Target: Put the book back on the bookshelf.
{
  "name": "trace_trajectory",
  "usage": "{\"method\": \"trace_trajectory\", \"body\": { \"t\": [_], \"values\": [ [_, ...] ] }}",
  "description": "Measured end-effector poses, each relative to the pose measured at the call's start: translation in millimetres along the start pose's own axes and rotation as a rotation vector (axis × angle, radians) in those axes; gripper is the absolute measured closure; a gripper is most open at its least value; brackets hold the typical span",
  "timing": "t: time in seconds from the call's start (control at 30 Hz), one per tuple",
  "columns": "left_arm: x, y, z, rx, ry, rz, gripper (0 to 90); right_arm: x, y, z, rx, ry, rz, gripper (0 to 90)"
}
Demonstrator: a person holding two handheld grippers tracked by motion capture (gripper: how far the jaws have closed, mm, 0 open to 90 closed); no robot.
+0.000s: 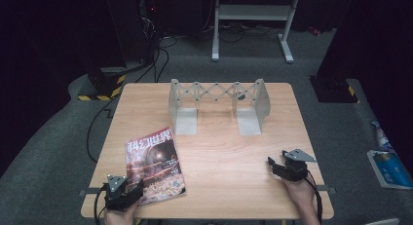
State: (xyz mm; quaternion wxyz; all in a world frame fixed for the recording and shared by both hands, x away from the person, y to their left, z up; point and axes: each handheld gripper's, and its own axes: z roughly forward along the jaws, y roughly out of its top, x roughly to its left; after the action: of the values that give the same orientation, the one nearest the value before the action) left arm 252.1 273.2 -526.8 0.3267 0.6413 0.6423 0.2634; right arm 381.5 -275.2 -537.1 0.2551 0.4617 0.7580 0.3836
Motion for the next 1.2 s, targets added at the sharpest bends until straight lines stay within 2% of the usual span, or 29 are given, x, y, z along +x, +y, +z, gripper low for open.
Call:
{"method": "trace_trajectory", "body": {
  "t": [0.23, 0.37, 0.47, 0.57, 0.77, 1.2],
  "values": [
    [-5.2, -10.1, -12.8, 0.013, -0.023, 0.026, 35.7, 0.0, 0.0, 0.0, 0.000, 0.000, -0.001, 32.2],
    [-7.5, -12.6, -15.3, 0.013, -0.029, 0.026, 35.7, 0.1, 0.0, 0.1, 0.001, 0.001, 0.002, 32.2],
    [-8.5, -12.1, -15.4, 0.018, -0.031, 0.030, 35.7, 0.1, 0.0, 0.1, 0.000, 0.001, 0.002, 32.2],
    [-8.7, -12.3, -15.0, 0.015, -0.052, 0.045, 35.7, 0.0, 0.1, 0.1, 0.000, 0.000, 0.000, 32.2],
    [-12.8, -9.8, -14.1, 0.032, -0.056, 0.047, 35.7, 0.2, 0.1, -0.1, 0.002, 0.001, 0.000, 32.3],
    [-35.0, -1.8, -3.5, 0.045, -0.101, 0.082, 35.7, 0.1, 0.1, 0.0, 0.002, 0.001, 0.003, 32.3]
  ]
}}
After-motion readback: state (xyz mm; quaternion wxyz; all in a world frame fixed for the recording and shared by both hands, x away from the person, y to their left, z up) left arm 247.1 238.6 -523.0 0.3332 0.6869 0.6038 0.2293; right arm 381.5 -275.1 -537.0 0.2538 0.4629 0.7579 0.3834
